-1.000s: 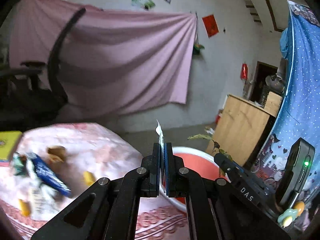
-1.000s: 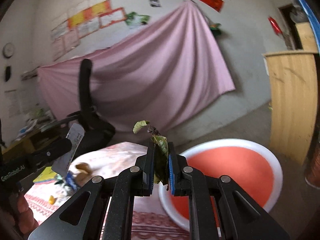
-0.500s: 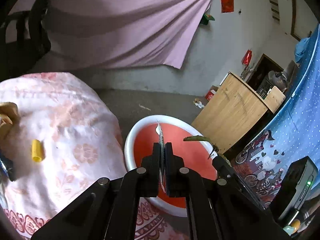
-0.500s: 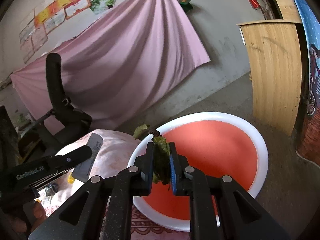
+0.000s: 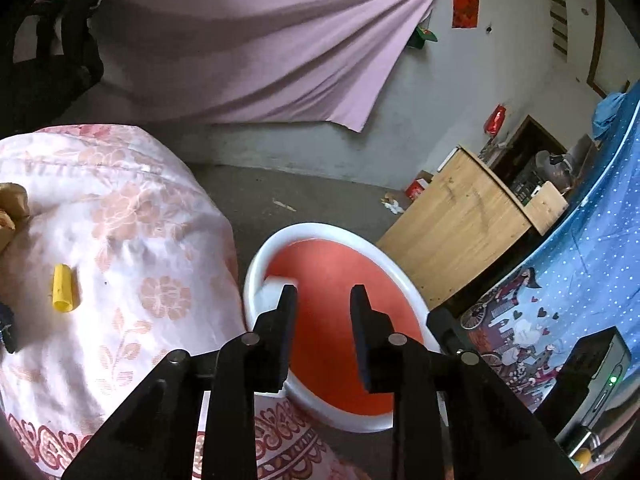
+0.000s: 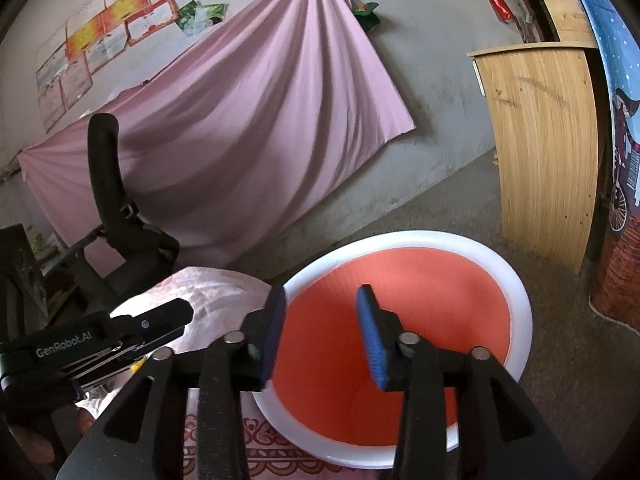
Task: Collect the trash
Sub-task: 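Move the right tool back over the table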
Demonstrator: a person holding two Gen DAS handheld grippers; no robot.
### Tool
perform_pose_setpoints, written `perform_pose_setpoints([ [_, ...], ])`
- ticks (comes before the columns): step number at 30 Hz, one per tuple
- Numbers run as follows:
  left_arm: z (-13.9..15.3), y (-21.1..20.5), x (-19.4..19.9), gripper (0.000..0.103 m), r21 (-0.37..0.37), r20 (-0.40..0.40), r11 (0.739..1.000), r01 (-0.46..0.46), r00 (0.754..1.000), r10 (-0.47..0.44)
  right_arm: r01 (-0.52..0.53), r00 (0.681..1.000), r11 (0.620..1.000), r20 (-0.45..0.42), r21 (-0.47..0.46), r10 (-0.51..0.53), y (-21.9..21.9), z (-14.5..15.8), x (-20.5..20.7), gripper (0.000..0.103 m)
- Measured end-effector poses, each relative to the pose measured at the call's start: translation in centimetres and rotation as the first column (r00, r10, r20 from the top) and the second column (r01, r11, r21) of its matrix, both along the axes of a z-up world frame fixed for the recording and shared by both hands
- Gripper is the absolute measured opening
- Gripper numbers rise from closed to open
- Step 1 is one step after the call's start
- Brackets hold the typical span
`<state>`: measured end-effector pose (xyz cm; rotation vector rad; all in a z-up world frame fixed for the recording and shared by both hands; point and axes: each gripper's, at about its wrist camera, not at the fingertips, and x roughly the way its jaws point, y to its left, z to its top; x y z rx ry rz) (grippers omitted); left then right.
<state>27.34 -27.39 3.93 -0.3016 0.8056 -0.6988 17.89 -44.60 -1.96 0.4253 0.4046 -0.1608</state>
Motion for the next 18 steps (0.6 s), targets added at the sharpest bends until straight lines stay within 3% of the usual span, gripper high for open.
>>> perform_pose_setpoints([
  [10,1.1,0.4,-1.1,0.032,0.02,0.07,1.0,-0.017,0.997,0.016,0.086,0.995,0.996,0.044,-0.021,-0.085,-0.9,0.4,-1.0,0.043],
  [14,1.6,1.8,-2.6,0.038,0.04,0.16,0.997,-0.071,0.985,0.064,0.08,0.995,0.996,0.068,-0.042,-0.077,-0.3,0.8,-1.0,0.047],
  [18,2.0,3.8,-4.7,0.05,0.053,0.259,0.987,-0.151,0.957,0.132,0.066,0.991,0.995,0.122,-0.073,-0.057,0.7,1.8,-1.5,0.049],
])
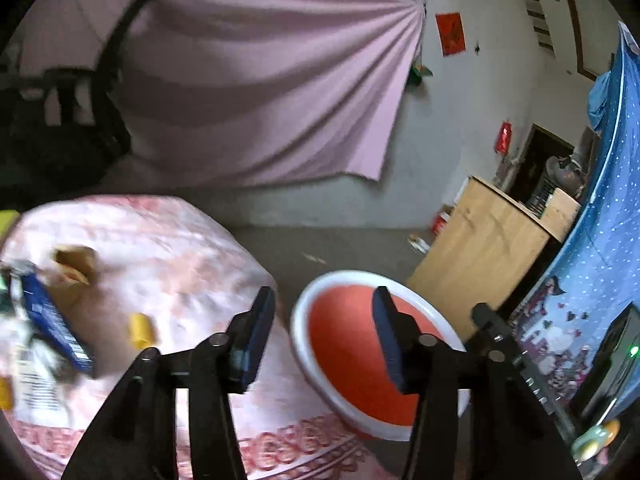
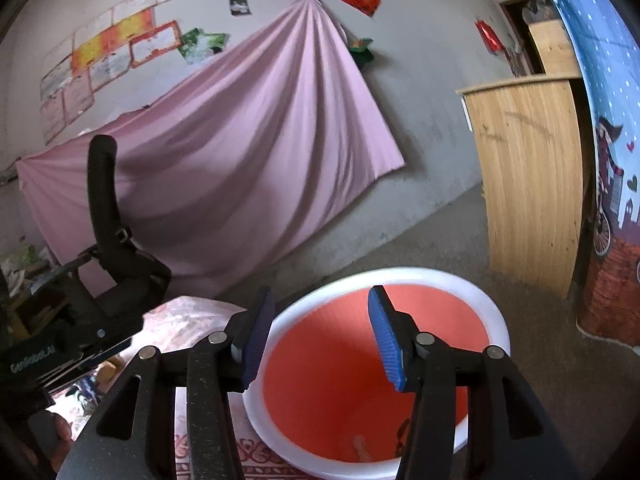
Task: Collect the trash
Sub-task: 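Move the right tool back over the table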
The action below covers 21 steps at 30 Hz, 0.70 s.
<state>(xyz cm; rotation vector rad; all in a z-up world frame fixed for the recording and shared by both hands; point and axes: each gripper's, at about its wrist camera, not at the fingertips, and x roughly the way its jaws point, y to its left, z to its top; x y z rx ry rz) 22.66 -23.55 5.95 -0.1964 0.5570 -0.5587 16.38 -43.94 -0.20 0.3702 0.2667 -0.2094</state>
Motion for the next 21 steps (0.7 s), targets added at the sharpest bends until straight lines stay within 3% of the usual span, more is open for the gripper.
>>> perform_pose_setpoints([
  [2,0.1,1.2,-1.1,0.054,0.005,0.045,0.999,-0.04,0.998,0.04,-0.006,1.0,1.0,0.029,-0.014,0.007,0.5,0.5,-0.3,0.06],
  [3,0.2,1.9,-1.6,0.057,0.008,0.068,0.998,-0.058,0.996,0.058,-0.01,0.999,1.0,0.041,-0.018,0.011,0.8,0.6,-0.4,0.076],
  [5,0.5,3.4,-2.8,0.071,0.021,0.112,0.994,-0.103,0.989,0.1,-0.025,0.996,0.999,0.082,-0.028,0.027,1.5,1.2,-0.7,0.08],
  [6,0.5,4.1,-3.2,0.088,0.022,0.128,0.992,-0.124,0.984,0.12,-0.034,0.994,0.999,0.1,-0.038,0.038,1.9,1.4,-0.8,0.08],
  [7,0.6,5.0,-3.9,0.098,0.018,0.15,0.987,-0.157,0.977,0.153,-0.046,0.992,0.998,0.117,-0.049,0.052,2.4,1.7,-0.9,0.083],
  [12,0.5,9.1,-6.1,0.099,-0.017,0.202,0.965,-0.263,0.944,0.261,-0.103,0.973,0.991,0.197,-0.085,0.118,4.8,2.7,-1.3,0.103],
  [21,0.8,16.4,-8.6,0.099,-0.025,0.292,0.913,-0.408,0.87,0.397,-0.235,0.918,0.948,0.271,-0.214,0.289,11.2,4.3,-1.5,0.103],
])
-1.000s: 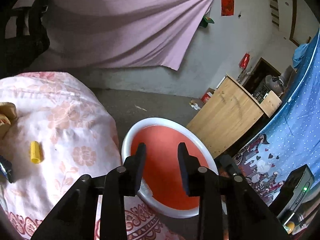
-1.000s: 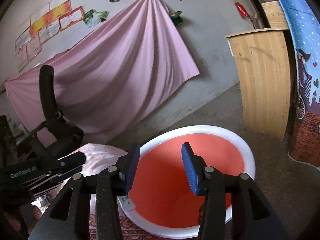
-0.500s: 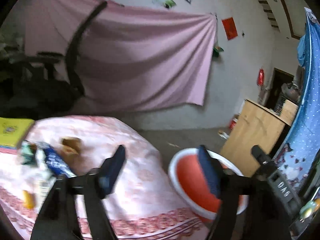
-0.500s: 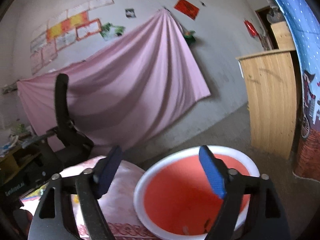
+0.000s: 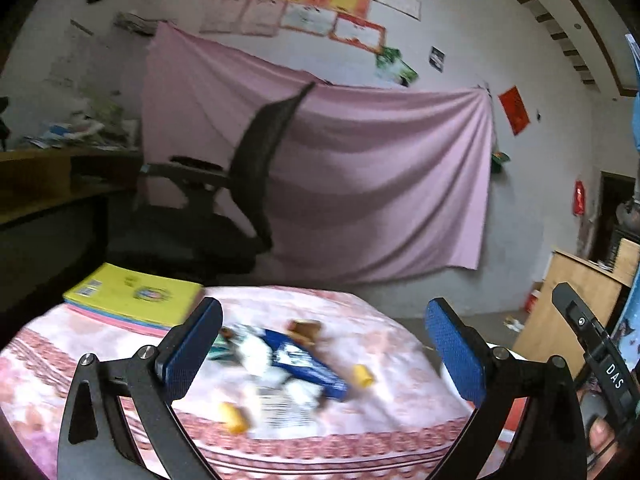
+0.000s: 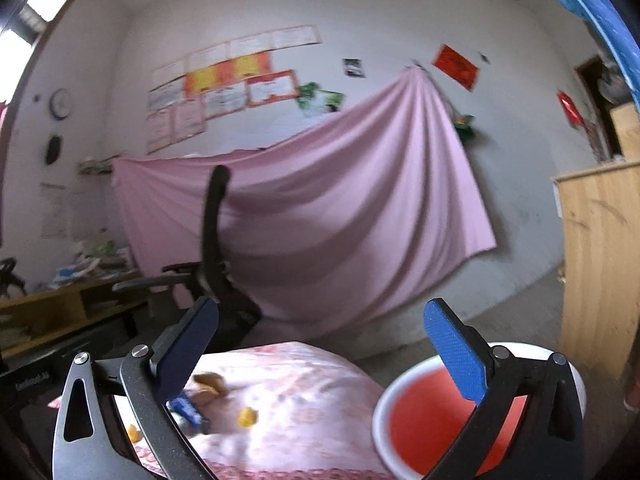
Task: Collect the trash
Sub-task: 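Move the right tool back over the table, then grasp the yellow cap with the right tool and lift it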
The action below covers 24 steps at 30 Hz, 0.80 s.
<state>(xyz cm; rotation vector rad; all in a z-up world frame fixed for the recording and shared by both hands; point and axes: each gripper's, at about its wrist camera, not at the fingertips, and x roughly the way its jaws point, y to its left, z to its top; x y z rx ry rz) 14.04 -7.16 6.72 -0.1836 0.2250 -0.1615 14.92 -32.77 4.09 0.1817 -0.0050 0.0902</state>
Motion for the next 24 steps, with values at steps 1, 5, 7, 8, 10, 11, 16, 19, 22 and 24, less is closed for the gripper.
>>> perform_pose_setpoints([
  [1,-0.1,0.7,-0.2,0.099,0.001,0.005,1.0,-0.009,1.0,0.009,-0.012,1.0,1.0,0.007,-0.016,0.012,0.7,0.1,0.0,0.103],
  [5,-0.5,3.9,-1.2,0.099,0.005,0.023,0.999,-0.035,0.999,0.035,-0.054,0.998,0.995,0.016,-0.078,0.056,3.5,0.0,0.1,0.103],
  [7,-1.0,4.9,-1.4,0.099,0.008,0.024,0.999,-0.05,0.998,0.05,-0.075,0.997,0.991,-0.006,-0.108,0.075,4.8,-0.3,0.6,0.103],
  [8,-1.4,5.4,-1.5,0.099,0.008,0.022,0.998,-0.061,0.998,0.061,-0.081,0.997,0.99,-0.017,-0.12,0.08,5.2,-0.5,0.7,0.103],
  [10,-2.0,6.3,-1.5,0.099,0.003,0.02,0.997,-0.081,0.997,0.081,-0.093,0.995,0.985,-0.039,-0.148,0.089,6.0,-0.8,1.2,0.103],
  [11,-2.2,6.7,-1.5,0.099,0.001,0.02,0.996,-0.089,0.996,0.089,-0.095,0.995,0.983,-0.045,-0.158,0.089,6.3,-0.9,1.3,0.103],
  [16,-2.8,8.1,-1.7,0.099,0.027,0.013,0.993,-0.115,0.993,0.114,-0.089,0.994,0.977,-0.075,-0.192,0.075,7.3,-1.4,2.0,0.103],
  [19,-3.2,8.4,-1.4,0.099,0.037,0.004,0.995,-0.096,0.995,0.096,-0.091,0.992,0.977,-0.105,-0.194,0.072,7.6,-1.8,2.8,0.103],
  [22,-3.8,7.8,-0.8,0.099,0.08,-0.022,0.994,-0.075,0.997,0.077,-0.111,0.986,0.973,-0.145,-0.202,0.082,8.0,-2.2,3.6,0.103],
  [24,-4.4,7.3,-0.1,0.099,0.112,-0.06,0.992,-0.062,0.996,0.069,-0.119,0.98,0.971,-0.18,-0.209,0.081,8.2,-2.6,4.1,0.102],
])
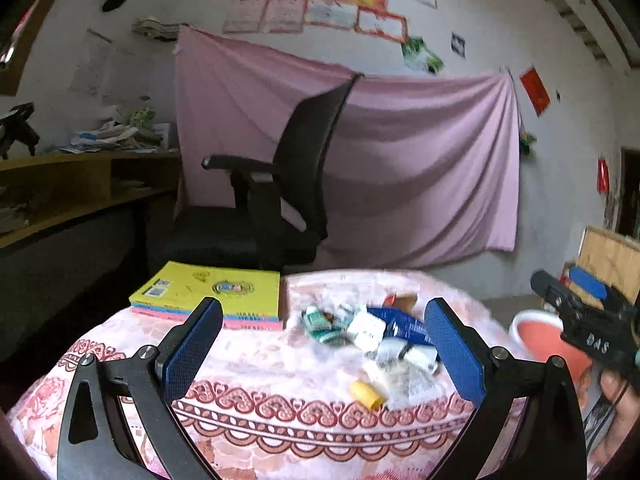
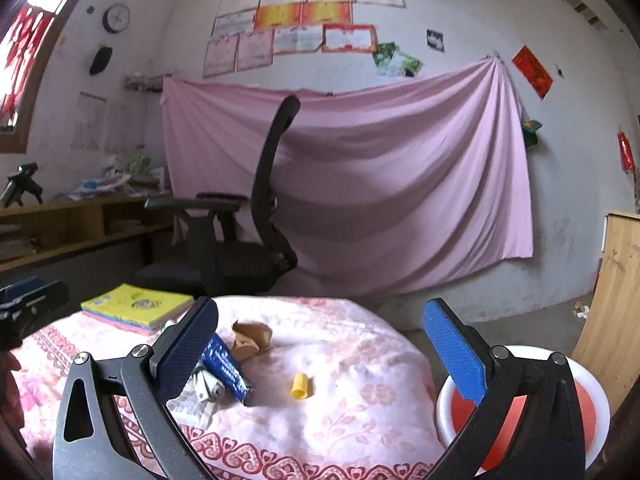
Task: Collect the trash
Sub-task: 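Grasp the yellow cap with the right tool and lift it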
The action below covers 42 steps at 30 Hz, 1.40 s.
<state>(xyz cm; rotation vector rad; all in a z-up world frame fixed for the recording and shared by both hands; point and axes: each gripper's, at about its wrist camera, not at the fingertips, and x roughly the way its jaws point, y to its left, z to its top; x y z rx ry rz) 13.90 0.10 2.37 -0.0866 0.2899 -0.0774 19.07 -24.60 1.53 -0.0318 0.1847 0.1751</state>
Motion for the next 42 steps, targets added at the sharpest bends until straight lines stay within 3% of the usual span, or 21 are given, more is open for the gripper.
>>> perform_pose_setpoints([
  [3,-1.0,-0.4,1.5,0.092,0.007,-0.089,0.999,0.034,0.995,-0.033,-0.011,0.997,1.0,-0.074,-0.01,0.01,0.3,-0.6,1.3,0.086],
  [8,-2.9,-0.7,3.8,0.087,-0.077,-0.244,0.991,0.108,0.962,-0.124,-0.064,0.972,0.998,-0.227,-0.014,0.059,0.8,-1.7,3.9,0.076],
  [10,-3.6,-0.8,4.7,0.071,-0.119,-0.301,0.986,0.121,0.942,-0.151,-0.063,0.961,0.998,-0.272,-0.021,0.055,1.0,-2.2,4.6,0.069],
  [12,-4.2,-0.9,5.4,0.063,-0.143,-0.352,0.982,0.122,0.921,-0.166,-0.072,0.949,0.997,-0.309,-0.019,0.063,1.1,-2.7,5.1,0.066],
  [16,-5.2,-1.5,6.6,0.044,-0.164,-0.424,0.978,0.13,0.886,-0.188,-0.091,0.908,0.996,-0.413,-0.024,0.073,1.4,-3.9,6.9,0.05],
  [20,-6.0,-2.1,7.4,0.033,-0.163,-0.48,0.978,0.13,0.856,-0.194,-0.102,0.852,0.995,-0.517,-0.006,0.084,1.7,-5.4,8.9,0.038],
  [24,-6.3,-2.1,7.5,0.032,-0.167,-0.491,0.978,0.122,0.85,-0.19,-0.095,0.791,0.994,-0.603,0.044,0.103,1.6,-6.9,10.9,0.037],
  [27,-6.4,-1.9,7.5,0.027,-0.168,-0.499,0.979,0.113,0.847,-0.183,-0.092,0.778,0.994,-0.62,0.056,0.106,1.6,-7.1,11.5,0.034],
  [30,-6.4,-1.6,7.7,0.024,-0.168,-0.504,0.98,0.108,0.845,-0.18,-0.097,0.768,0.994,-0.631,0.055,0.11,1.7,-7.4,11.6,0.015],
  [31,-6.4,-1.6,7.7,0.024,-0.165,-0.503,0.98,0.108,0.846,-0.178,-0.098,0.765,0.993,-0.634,0.061,0.114,1.6,-7.4,11.6,0.015],
  [38,-6.1,-1.2,6.9,0.024,-0.184,-0.456,0.976,0.113,0.87,-0.187,-0.113,0.781,0.991,-0.609,0.076,0.136,1.5,-7.1,11.0,0.014],
  [42,-5.2,-0.7,5.3,0.024,-0.189,-0.371,0.975,0.115,0.911,-0.179,-0.136,0.843,0.987,-0.514,0.081,0.159,1.5,-5.5,8.6,0.014],
])
